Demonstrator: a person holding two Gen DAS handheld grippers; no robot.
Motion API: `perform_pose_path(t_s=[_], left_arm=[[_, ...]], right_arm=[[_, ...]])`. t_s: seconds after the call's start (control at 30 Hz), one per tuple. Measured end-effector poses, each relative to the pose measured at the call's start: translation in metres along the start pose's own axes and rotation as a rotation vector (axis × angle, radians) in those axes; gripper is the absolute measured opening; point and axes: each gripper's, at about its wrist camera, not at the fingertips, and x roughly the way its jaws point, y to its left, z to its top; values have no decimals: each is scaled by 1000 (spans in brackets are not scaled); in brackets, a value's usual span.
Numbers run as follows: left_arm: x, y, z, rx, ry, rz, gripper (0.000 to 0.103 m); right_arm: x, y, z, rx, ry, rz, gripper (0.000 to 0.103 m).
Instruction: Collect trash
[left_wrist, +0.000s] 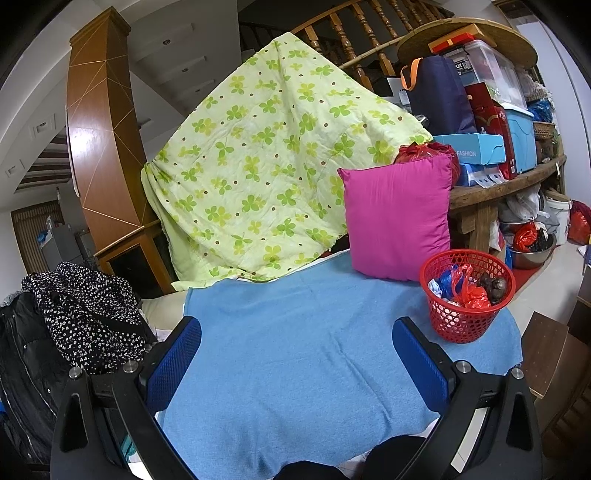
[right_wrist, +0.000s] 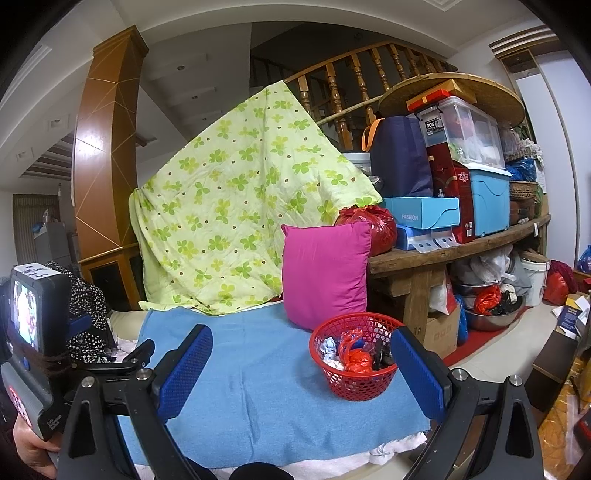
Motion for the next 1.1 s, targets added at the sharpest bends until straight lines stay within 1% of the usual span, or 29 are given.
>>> perform_pose_path(t_s=[0.3, 0.53, 0.73, 1.1], left_arm=[[0, 2, -3, -5, 3, 1, 103], [1, 2, -1, -1, 2, 2, 103], [1, 1, 1, 3, 3, 3, 103], [1, -2, 2, 11, 9, 7, 103]], right_arm=[[-2, 2, 2, 0, -6, 1, 99], [-5, 6, 9, -3, -17, -2, 99], [-5, 5, 9, -4, -17, -3, 99], [-8, -8, 6, 14, -25, -19, 99]])
